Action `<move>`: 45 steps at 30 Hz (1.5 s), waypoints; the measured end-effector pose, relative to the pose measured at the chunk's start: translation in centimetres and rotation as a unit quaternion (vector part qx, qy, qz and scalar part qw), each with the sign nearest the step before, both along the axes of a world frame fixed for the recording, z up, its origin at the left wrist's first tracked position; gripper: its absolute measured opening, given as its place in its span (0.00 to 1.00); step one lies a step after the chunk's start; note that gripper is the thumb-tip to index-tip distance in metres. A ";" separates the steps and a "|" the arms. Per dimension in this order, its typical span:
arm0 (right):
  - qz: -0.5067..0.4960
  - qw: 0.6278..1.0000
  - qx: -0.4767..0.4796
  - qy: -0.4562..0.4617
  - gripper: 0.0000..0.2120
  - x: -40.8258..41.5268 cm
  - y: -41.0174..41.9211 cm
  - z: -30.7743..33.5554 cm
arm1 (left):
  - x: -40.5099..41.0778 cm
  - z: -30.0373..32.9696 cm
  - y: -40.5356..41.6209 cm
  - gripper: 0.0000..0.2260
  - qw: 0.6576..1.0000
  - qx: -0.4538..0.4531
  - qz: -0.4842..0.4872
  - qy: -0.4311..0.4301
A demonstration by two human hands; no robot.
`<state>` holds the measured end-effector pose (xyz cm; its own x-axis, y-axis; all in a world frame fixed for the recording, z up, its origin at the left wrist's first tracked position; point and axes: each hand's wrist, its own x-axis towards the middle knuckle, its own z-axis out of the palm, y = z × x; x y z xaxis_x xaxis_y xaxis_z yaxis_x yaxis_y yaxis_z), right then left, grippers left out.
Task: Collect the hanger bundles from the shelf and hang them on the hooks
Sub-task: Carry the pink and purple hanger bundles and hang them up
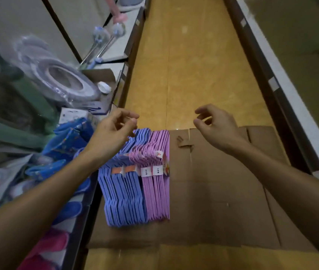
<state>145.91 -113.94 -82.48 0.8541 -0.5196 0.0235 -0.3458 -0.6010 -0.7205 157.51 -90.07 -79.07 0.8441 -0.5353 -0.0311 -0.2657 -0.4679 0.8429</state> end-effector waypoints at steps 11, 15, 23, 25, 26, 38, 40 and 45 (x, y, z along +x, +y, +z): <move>0.029 0.982 0.164 0.086 0.09 1.8 6.1 -22.4 | 3.9 -17.1 -1.2 0.11 0.994 0.099 -0.039 -0.019; -0.019 0.910 0.388 0.143 0.17 0.8 9.2 -28.3 | 4.4 -20.8 -1.2 0.16 0.967 0.208 -0.105 -0.108; -0.017 0.789 0.596 0.149 0.20 0.7 13.9 -33.3 | 5.0 -22.2 -0.4 0.18 0.949 0.228 -0.142 -0.163; -0.021 0.768 0.625 0.137 0.19 1.1 13.8 -33.3 | 4.8 -22.0 -0.4 0.18 0.947 0.228 -0.149 -0.168; -0.018 0.767 0.627 0.135 0.19 1.2 13.5 -33.1 | 4.7 -21.9 -0.5 0.19 0.946 0.227 -0.156 -0.173; -0.037 0.837 0.518 0.171 0.27 -3.9 0.4 -30.1 | 0.8 -22.0 -7.0 0.23 0.906 0.212 -0.290 -0.226; -0.034 0.847 0.497 0.184 0.28 -4.7 -1.2 -29.9 | 0.2 -22.5 -8.0 0.28 0.901 0.203 -0.304 -0.233; -0.013 0.877 0.438 0.198 0.22 -5.8 -2.2 -29.7 | -1.1 -23.3 -9.4 0.27 0.910 0.193 -0.303 -0.209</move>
